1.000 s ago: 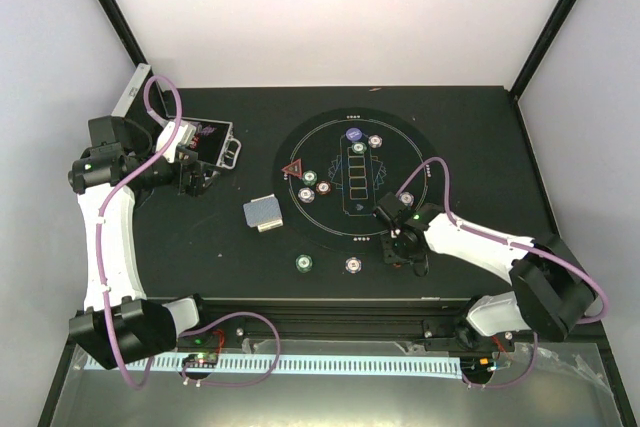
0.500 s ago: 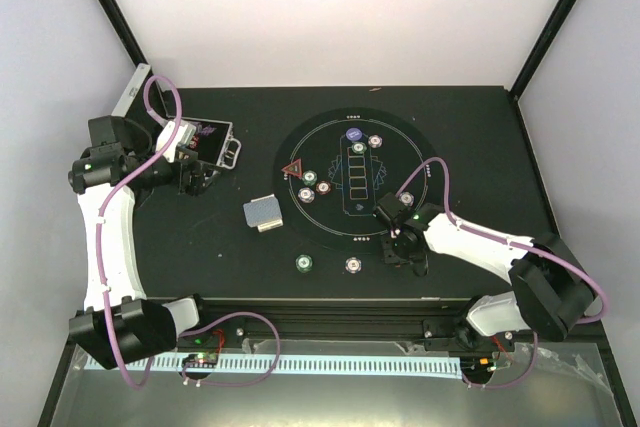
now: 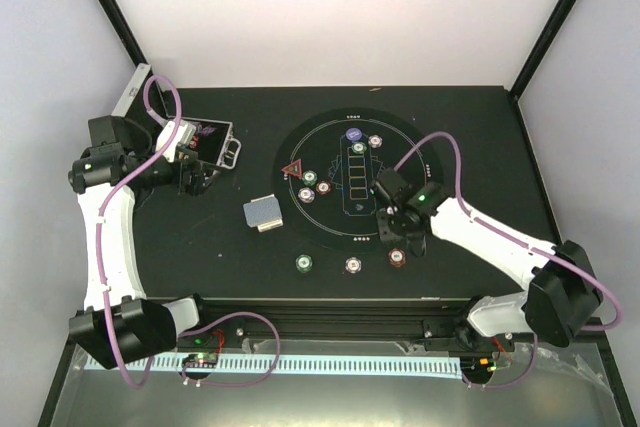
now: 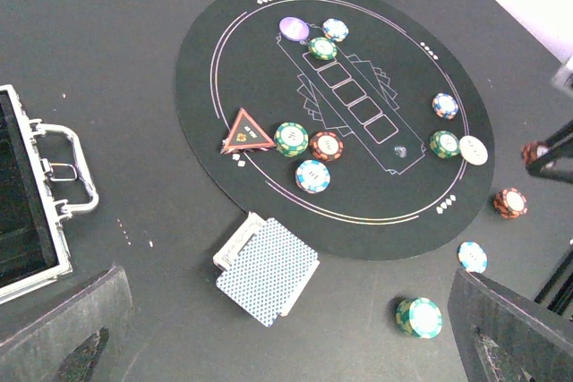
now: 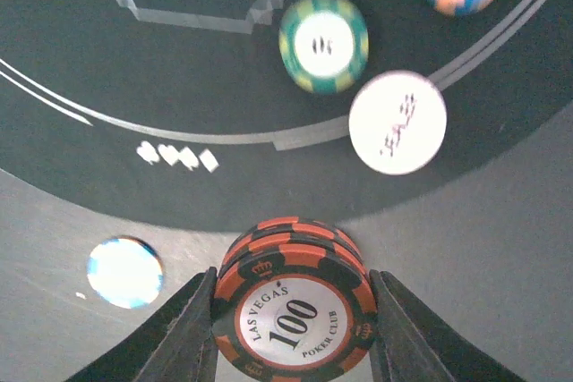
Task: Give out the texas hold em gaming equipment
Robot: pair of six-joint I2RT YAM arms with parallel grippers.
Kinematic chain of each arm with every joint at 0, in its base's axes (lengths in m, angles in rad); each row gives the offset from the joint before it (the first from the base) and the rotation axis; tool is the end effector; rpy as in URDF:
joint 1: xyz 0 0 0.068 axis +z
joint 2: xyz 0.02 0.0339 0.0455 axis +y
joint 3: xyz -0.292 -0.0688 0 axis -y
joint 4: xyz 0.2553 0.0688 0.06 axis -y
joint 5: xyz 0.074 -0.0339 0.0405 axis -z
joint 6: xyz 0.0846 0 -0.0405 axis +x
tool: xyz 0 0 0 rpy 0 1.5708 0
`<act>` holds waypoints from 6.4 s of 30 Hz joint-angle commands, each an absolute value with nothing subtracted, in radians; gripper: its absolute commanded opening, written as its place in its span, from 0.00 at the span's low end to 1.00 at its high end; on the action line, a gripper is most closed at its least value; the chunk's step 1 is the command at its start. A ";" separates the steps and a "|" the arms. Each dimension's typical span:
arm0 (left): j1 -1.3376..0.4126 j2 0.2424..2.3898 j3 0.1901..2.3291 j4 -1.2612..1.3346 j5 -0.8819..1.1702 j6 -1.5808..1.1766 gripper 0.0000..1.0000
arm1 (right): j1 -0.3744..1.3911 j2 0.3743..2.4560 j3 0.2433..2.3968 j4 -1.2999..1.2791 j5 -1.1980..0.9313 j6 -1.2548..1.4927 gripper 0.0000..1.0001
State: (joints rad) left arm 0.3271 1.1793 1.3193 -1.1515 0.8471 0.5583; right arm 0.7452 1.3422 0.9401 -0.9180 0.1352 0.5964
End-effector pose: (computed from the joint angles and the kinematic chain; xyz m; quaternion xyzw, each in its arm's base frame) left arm 0.2306 0.0113 0.3682 0.2138 0.8573 -0.2492 0.3966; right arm 0.1925 0.1621 0.2003 -0.0652 0.9878 0.0250 0.1394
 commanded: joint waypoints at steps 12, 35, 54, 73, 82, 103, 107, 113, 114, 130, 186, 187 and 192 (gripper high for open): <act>0.333 1.186 1.338 -1.140 0.863 0.543 0.99 | 0.470 1.858 1.652 -0.962 0.192 0.349 0.19; 0.331 1.260 1.321 -1.254 0.891 0.723 0.99 | 0.275 2.470 2.222 -1.033 0.069 0.349 0.22; 0.331 1.304 1.318 -1.247 0.854 0.729 0.99 | 0.262 2.574 2.311 -1.002 0.055 0.369 0.27; 0.332 1.294 1.325 -1.251 0.852 0.710 0.99 | 0.256 2.574 2.354 -1.043 0.071 0.321 0.68; 0.331 1.288 1.329 -1.243 0.839 0.696 0.99 | 0.256 2.450 2.353 -1.090 0.088 0.318 0.72; 0.334 1.287 1.366 -1.270 0.812 0.679 0.99 | 0.728 1.364 0.898 -0.806 0.173 0.655 0.78; 0.335 1.241 1.359 -1.271 0.814 0.678 0.99 | 0.758 1.298 0.771 -0.763 0.138 0.704 0.78; 0.334 1.224 1.366 -1.276 0.837 0.673 0.99 | 0.766 1.322 0.694 -0.708 0.102 0.706 0.77; 0.334 1.219 1.367 -1.276 0.840 0.674 0.99 | 0.767 1.330 0.680 -0.693 0.097 0.704 0.77; 0.335 1.177 1.362 -1.253 0.876 0.646 0.99 | 0.767 1.372 0.628 -0.651 0.109 0.692 0.56; 0.333 1.243 1.271 -1.310 0.792 0.861 0.99 | 0.283 1.648 1.144 -0.796 0.146 0.425 0.19; 0.334 1.246 1.268 -1.311 0.790 0.877 0.99 | 0.276 1.656 1.129 -0.781 0.140 0.426 0.19; 0.332 1.261 1.221 -1.332 0.750 0.999 0.99 | 0.272 1.693 1.070 -0.723 0.121 0.431 0.19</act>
